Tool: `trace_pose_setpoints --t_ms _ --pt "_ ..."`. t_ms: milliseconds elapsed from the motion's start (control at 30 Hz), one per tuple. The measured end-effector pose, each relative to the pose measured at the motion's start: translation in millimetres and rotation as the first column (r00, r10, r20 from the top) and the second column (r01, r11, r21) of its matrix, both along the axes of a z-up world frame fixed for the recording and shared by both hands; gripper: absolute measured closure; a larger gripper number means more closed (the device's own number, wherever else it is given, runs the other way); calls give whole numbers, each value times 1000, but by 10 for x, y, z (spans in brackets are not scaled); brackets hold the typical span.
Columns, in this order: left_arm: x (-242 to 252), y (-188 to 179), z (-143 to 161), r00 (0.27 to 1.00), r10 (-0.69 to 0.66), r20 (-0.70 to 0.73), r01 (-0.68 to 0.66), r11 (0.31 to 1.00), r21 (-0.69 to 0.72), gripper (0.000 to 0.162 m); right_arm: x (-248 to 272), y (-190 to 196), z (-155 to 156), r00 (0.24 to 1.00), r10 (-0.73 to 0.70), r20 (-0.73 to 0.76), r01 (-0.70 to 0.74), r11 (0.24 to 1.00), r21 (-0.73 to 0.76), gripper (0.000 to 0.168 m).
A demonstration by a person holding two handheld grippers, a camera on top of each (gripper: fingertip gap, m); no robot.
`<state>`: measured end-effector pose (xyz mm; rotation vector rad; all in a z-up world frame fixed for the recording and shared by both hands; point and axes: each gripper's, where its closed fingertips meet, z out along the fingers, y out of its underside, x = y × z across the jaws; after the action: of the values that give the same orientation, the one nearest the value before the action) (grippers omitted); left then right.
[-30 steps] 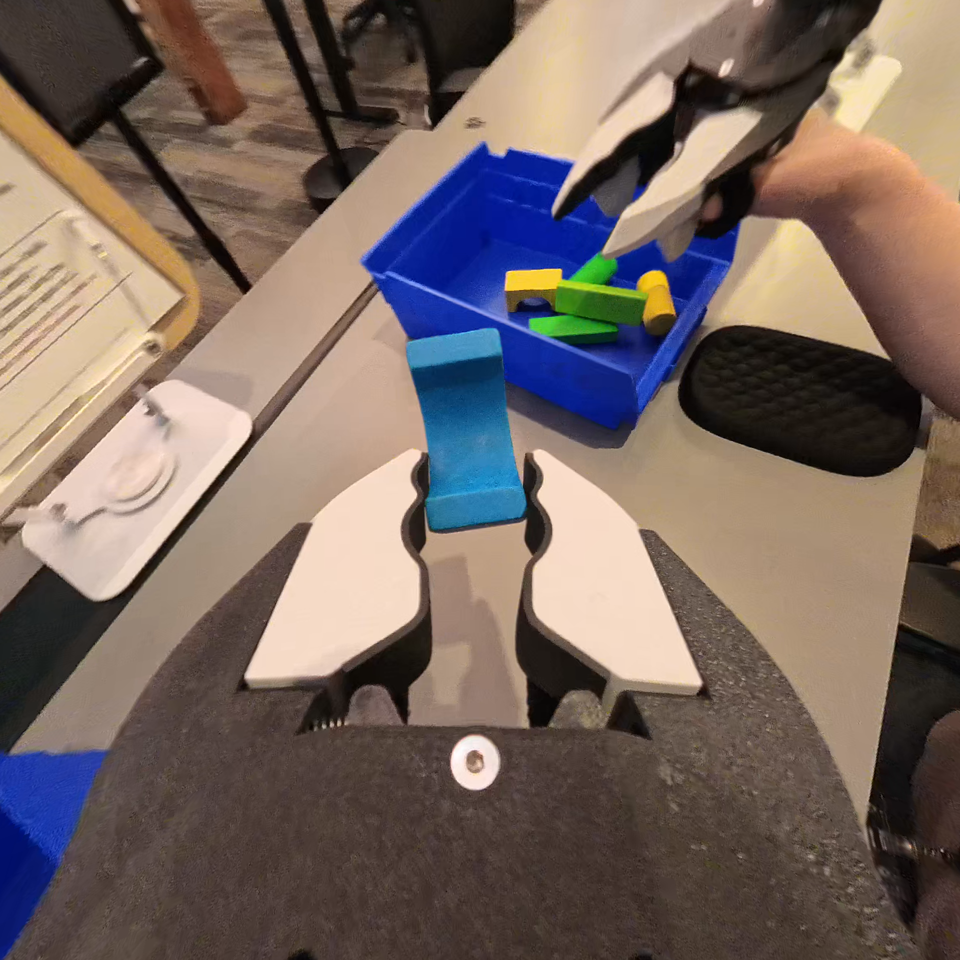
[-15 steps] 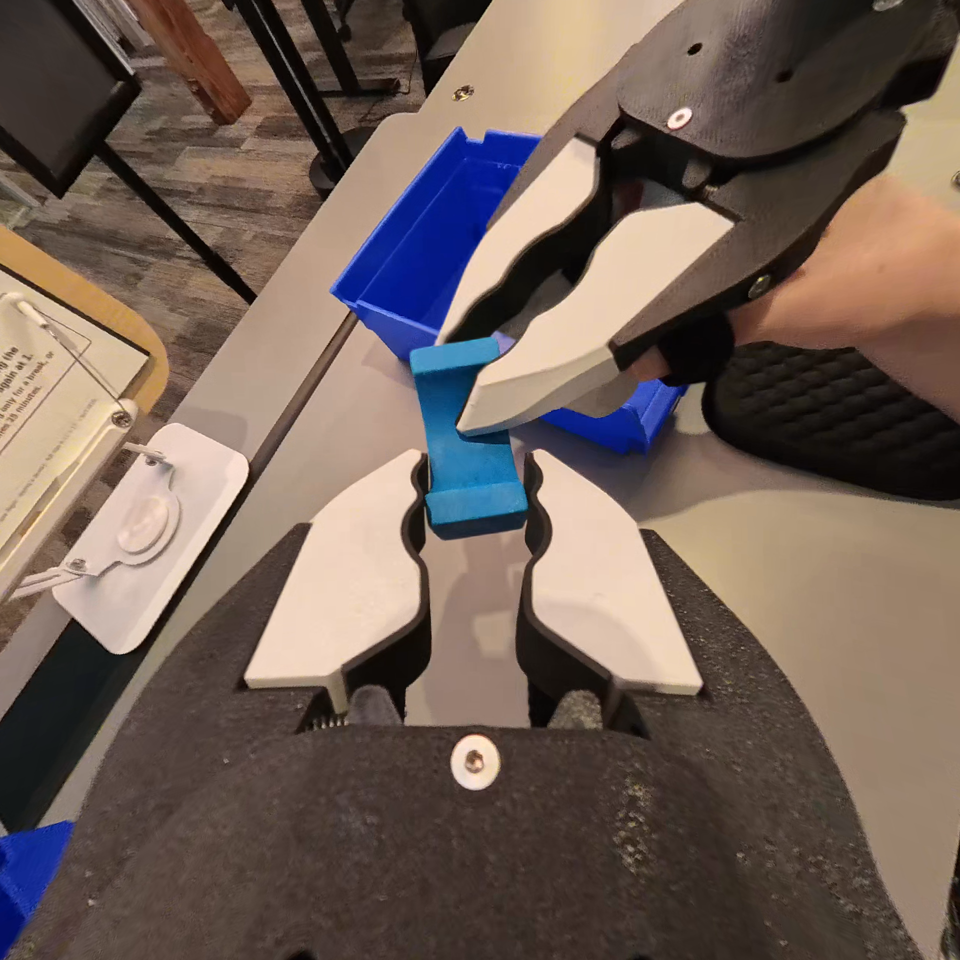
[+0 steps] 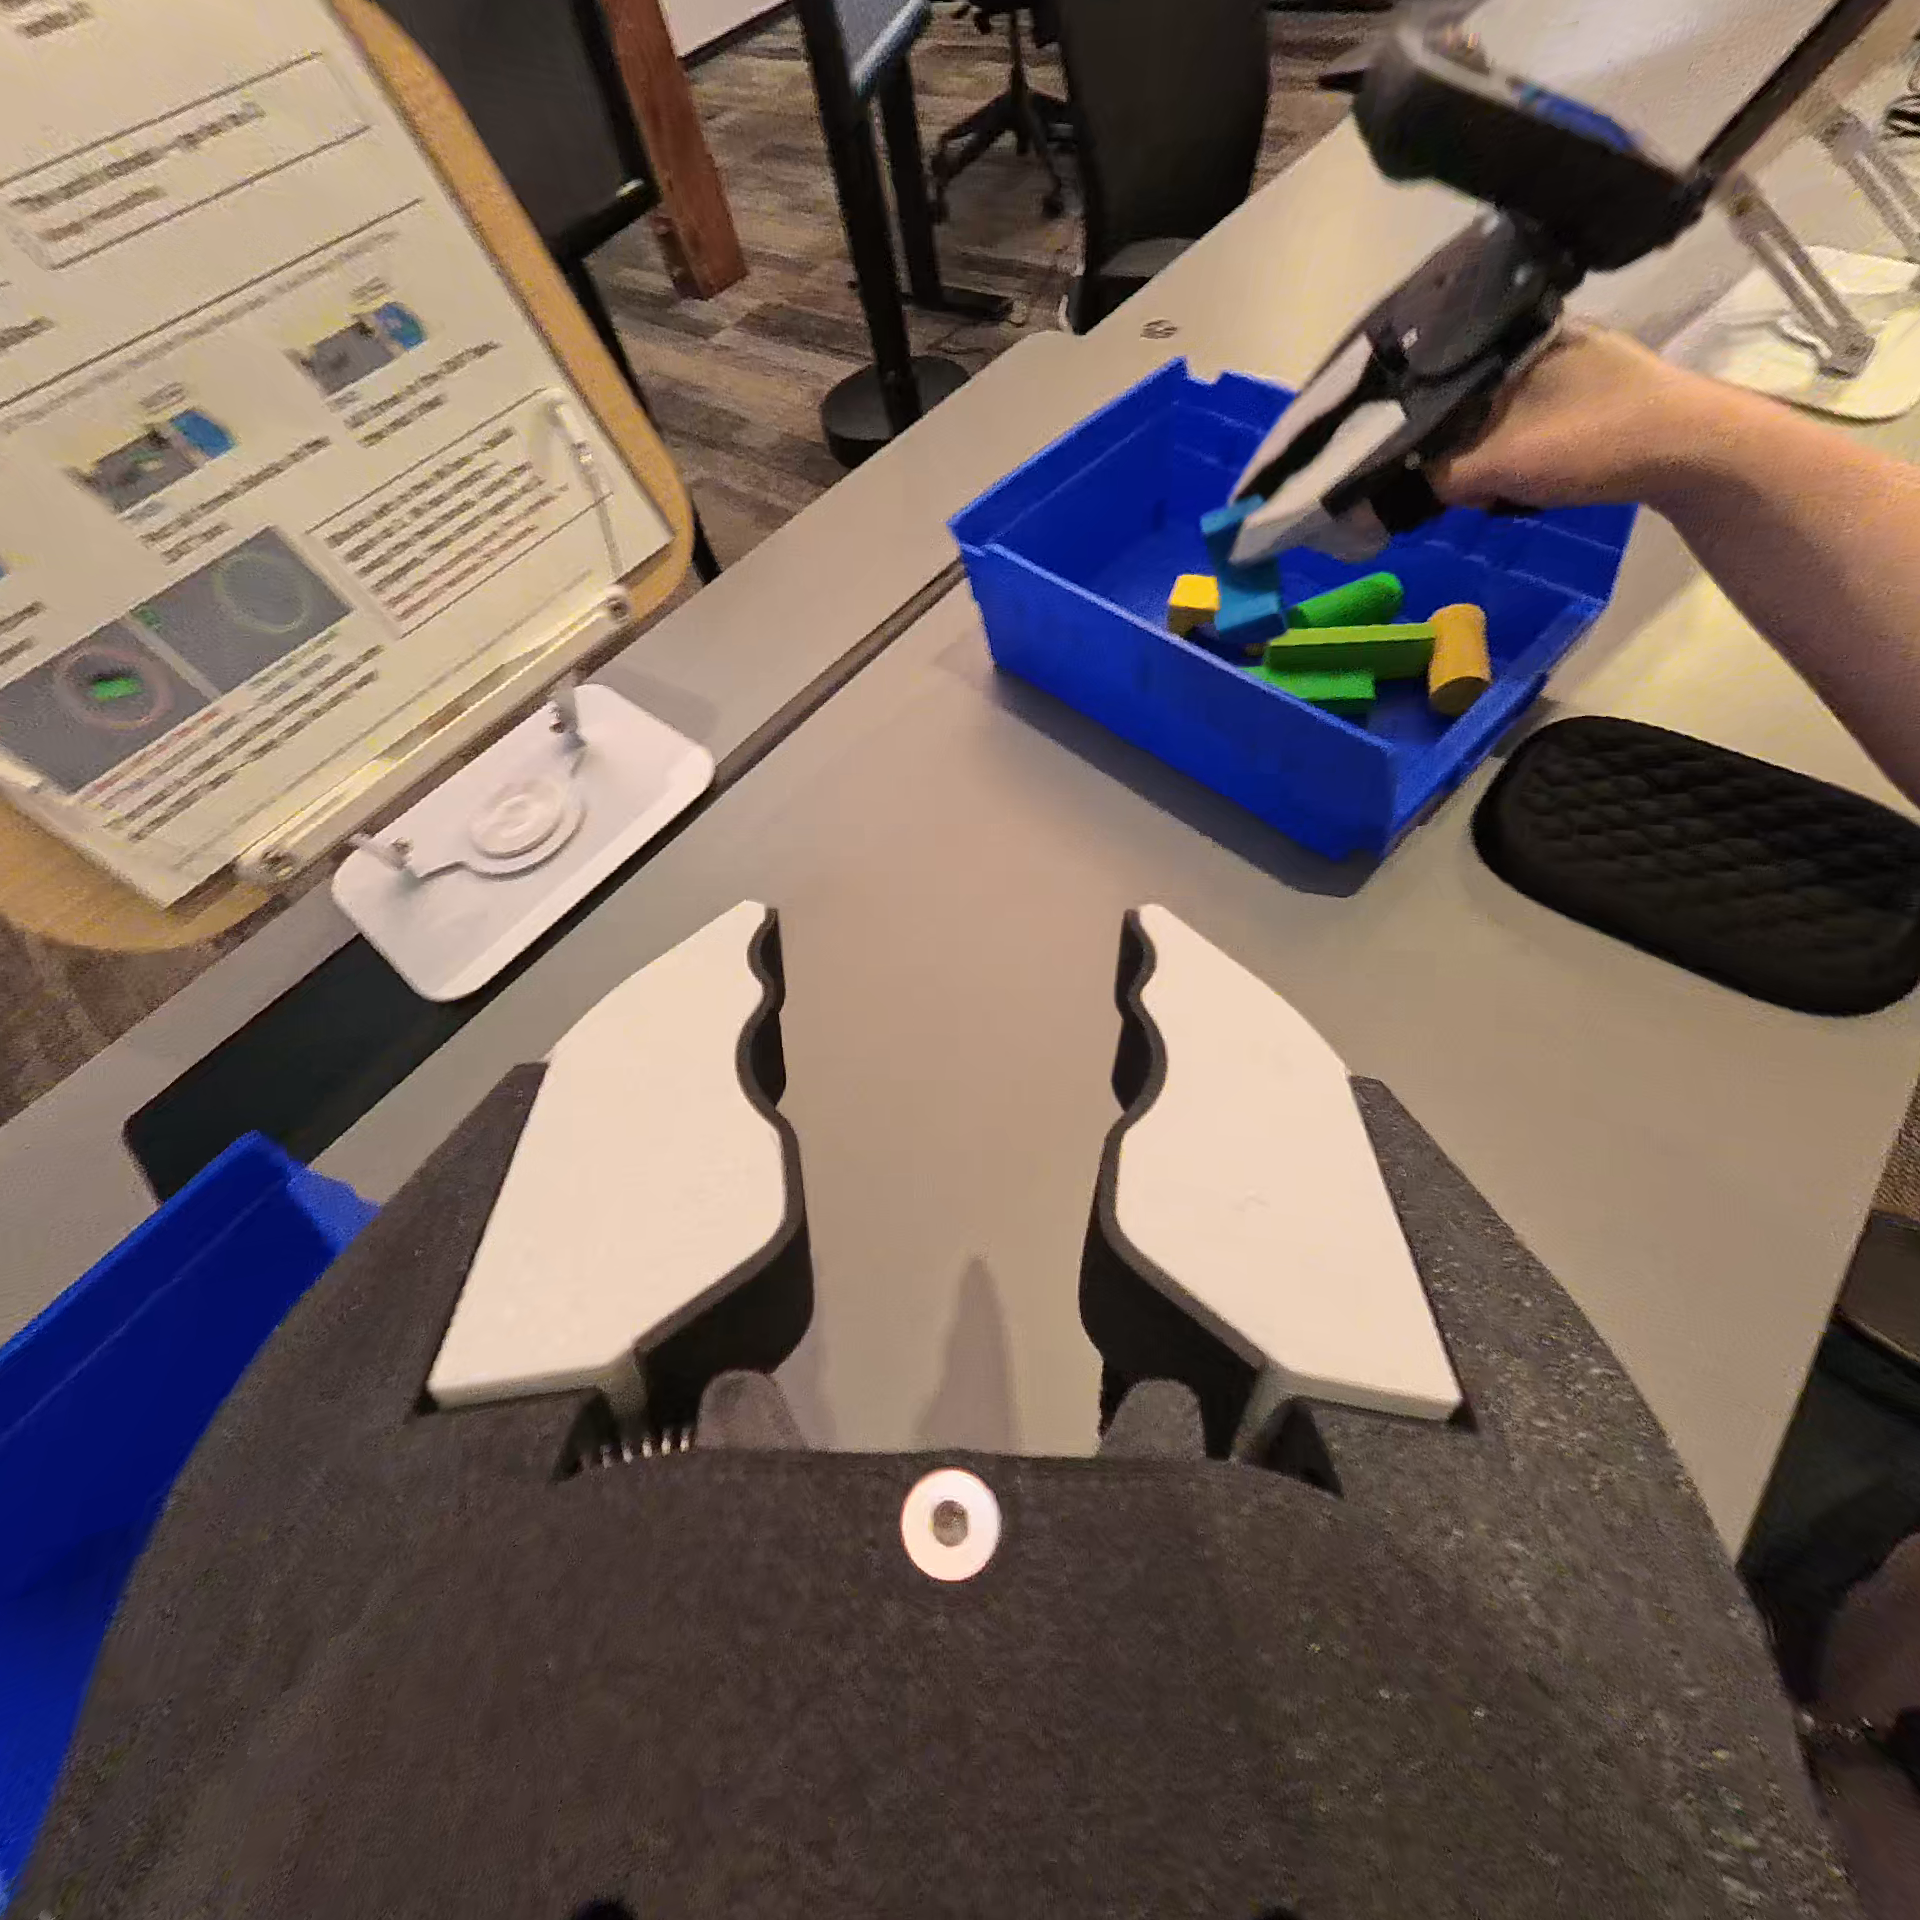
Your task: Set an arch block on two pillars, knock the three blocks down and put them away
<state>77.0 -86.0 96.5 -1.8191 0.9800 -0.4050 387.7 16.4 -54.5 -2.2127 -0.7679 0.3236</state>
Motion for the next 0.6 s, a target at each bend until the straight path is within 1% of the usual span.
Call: trace_pose_setpoints --t_ms 100,167,200,233,267,300,367,400,433,467,500,567,600 --pt "-218 64 -51 999 48 16 -48 999 -14 101 -6 164 -361 996 -31 87 34 999 -33 146" --pt "-406 134 -122 995 96 2 -96 995 -21 100 13 286 -510 986 -63 156 67 998 -19 146" --pt "-547 174 -170 991 132 -15 -132 991 -22 100 44 326 -535 979 -83 187 88 996 -17 143" --pt "-727 207 -229 984 171 -46 -172 985 -25 99 104 347 -494 970 -107 216 111 994 -4 136" --pt "-952 238 -288 972 215 -92 -218 976 -24 97 170 358 -369 965 -131 226 127 991 32 131" --pt "-1228 276 -338 952 270 -144 -275 961 -15 96 253 364 -170 963 -163 216 146 985 93 126" --pt "-1872 362 -398 888 400 -227 -410 912 2 92 501 316 245 953 -232 193 196 962 190 114" --pt "-2204 406 -429 852 458 -256 -474 880 -3 90 680 284 399 938 -280 203 237 948 214 112" --pt "-2530 448 -477 814 508 -282 -535 845 -21 87 876 248 489 917 -330 225 285 935 212 112" --pt "-2828 493 -534 780 549 -301 -586 809 -46 83 1064 211 508 894 -373 250 335 924 182 111" --pt "-3097 542 -602 749 585 -312 -631 773 -66 82 1231 165 451 871 -407 274 388 913 123 110" --pt "-3514 596 -819 701 624 -346 -695 706 -136 78 1412 48 186 857 -427 289 461 886 -56 107" --pt "-3654 611 -938 688 630 -360 -713 679 -175 75 1459 -8 28 852 -443 278 493 859 -141 107"
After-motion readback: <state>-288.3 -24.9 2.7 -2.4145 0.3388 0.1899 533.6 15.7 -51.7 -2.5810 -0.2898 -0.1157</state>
